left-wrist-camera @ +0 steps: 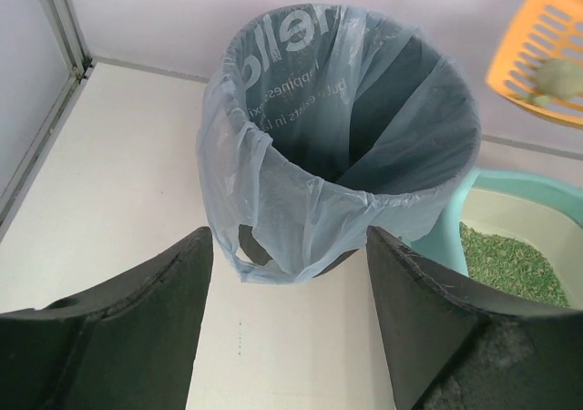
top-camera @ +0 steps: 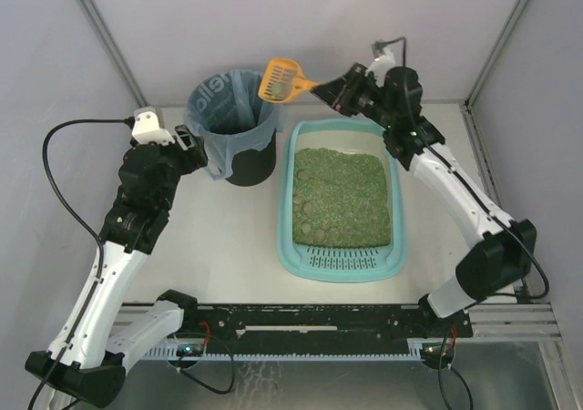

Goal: Clean the litter box

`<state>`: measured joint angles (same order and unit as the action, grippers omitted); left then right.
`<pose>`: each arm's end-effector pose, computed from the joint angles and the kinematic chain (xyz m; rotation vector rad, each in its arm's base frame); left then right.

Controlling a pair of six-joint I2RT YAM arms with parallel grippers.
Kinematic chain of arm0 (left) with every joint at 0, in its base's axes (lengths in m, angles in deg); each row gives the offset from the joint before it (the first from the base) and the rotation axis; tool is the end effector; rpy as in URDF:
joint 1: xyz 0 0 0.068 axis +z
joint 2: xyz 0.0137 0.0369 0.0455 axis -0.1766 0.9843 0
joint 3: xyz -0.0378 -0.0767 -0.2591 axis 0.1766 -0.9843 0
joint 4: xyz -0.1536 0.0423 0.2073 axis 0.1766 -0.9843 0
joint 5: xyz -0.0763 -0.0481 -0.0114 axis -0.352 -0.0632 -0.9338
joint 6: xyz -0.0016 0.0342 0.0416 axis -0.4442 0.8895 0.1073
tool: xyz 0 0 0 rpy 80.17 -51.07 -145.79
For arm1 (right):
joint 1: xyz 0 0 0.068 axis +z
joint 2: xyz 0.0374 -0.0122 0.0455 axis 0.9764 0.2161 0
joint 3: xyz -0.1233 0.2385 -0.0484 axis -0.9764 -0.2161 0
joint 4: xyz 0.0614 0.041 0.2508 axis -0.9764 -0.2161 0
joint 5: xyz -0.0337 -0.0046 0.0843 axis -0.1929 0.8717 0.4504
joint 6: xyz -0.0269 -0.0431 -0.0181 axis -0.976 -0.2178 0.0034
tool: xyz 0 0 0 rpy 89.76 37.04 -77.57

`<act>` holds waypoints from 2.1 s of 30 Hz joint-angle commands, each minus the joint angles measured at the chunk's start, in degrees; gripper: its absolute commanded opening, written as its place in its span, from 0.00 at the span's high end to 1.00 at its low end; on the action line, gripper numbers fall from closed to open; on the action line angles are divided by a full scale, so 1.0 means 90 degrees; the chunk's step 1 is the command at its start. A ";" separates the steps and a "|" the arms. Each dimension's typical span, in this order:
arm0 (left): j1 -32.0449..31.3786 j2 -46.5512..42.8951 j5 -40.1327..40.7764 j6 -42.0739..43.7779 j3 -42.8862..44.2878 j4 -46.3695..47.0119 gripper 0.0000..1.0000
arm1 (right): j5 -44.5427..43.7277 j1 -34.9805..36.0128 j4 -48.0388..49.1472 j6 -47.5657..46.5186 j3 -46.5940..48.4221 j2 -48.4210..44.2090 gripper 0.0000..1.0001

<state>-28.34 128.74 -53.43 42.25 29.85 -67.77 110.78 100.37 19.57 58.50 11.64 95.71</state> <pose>0.1779 -0.0462 0.4110 -0.2208 1.6847 -0.1660 0.3190 0.1482 0.4266 0.0734 1.7386 1.2315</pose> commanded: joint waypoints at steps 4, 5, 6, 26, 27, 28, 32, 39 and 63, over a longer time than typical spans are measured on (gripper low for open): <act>0.0059 -0.0088 -0.0112 -0.0101 -0.0132 0.0266 0.27 | -0.1148 0.0745 -0.1680 -0.2798 0.2366 0.1338 1.00; 0.0058 -0.0088 -0.0121 -0.0099 -0.0131 0.0266 0.27 | -0.1357 0.0862 -0.1828 -0.3079 0.2657 0.1460 1.00; 0.0070 -0.0089 -0.0122 -0.0094 -0.0131 0.0266 0.27 | -0.1538 0.0970 -0.1900 -0.3370 0.2789 0.1547 1.00; 0.0111 -0.0027 -0.0273 -0.0138 -0.0134 0.0266 0.27 | -0.3943 0.2743 0.0689 -0.8078 0.1209 0.0482 1.00; 0.0106 -0.0027 -0.0282 -0.0146 -0.0131 0.0266 0.27 | -0.3936 0.2753 0.0816 -0.8109 0.1086 0.0336 1.00; 0.0113 -0.0027 -0.0292 -0.0147 -0.0136 0.0267 0.27 | -0.3948 0.2762 0.0947 -0.8118 0.0933 0.0165 1.00; 0.0108 -0.0016 -0.0305 -0.0133 -0.0131 0.0266 0.27 | -0.3881 0.2747 0.1352 -0.7736 0.0264 -0.0742 1.00; 0.0106 0.0142 -0.0331 -0.0103 -0.0031 0.0127 0.28 | -0.3245 0.2115 0.1156 -0.5823 -0.1235 -0.2475 1.00; -0.1018 0.0737 -0.0454 0.0165 0.0162 -0.0066 0.28 | -0.0306 -0.0620 -0.4388 -0.2652 -0.2407 -0.3158 1.00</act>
<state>-37.41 135.56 -56.84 42.71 29.85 -68.97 97.97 97.27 -12.28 32.82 -11.84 64.52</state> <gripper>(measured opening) 0.717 0.196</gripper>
